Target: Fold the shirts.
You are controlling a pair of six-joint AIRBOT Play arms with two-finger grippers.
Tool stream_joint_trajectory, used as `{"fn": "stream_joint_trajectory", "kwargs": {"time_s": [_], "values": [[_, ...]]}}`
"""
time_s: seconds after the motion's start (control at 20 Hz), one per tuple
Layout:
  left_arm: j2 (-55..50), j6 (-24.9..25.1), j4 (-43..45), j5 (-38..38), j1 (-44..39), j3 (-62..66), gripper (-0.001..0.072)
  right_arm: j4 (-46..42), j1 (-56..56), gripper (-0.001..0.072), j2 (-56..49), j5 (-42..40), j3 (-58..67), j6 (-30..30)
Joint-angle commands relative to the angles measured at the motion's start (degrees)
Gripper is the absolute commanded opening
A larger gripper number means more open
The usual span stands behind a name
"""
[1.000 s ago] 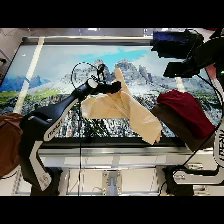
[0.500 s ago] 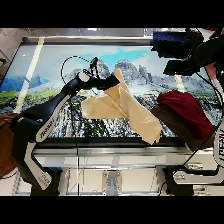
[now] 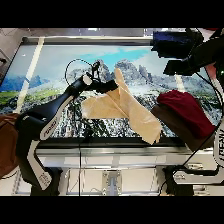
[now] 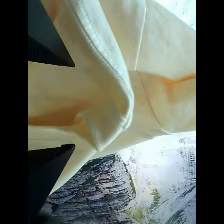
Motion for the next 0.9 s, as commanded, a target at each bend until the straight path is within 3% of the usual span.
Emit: {"fn": "stream_joint_trajectory", "kwargs": {"time_s": [0.0,0.3,0.55,0.6,0.8,0.85], "values": [[-0.9,-1.22,-2.99,3.23,-0.09,0.48,0.0534,-0.02,0.04,0.0612,0.0,0.26,-0.02,0.0],[-1.38,-0.98,-3.78,5.35,-1.4,4.02,0.0477,0.0,0.04,0.0612,0.0,1.14,-0.02,0.02],[-4.57,-1.25,-3.26,2.21,-2.47,4.74,0.0458,-0.02,0.04,0.0612,0.0,1.46,-0.02,0.02],[-4.87,-1.25,-2.45,1.42,-2.47,4.74,0.0407,-0.04,0.04,0.0612,0.0,1.46,-0.02,0.02],[-5.38,-1.27,-2.32,3.82,-2.47,4.87,0.0353,-0.04,0.04,0.0612,-0.02,1.55,-0.02,0.02],[-5.53,-1.29,-2.34,4.76,-2.69,4.92,0.0311,-0.04,0.04,0.0612,-0.02,1.55,-0.02,0.02]]}}
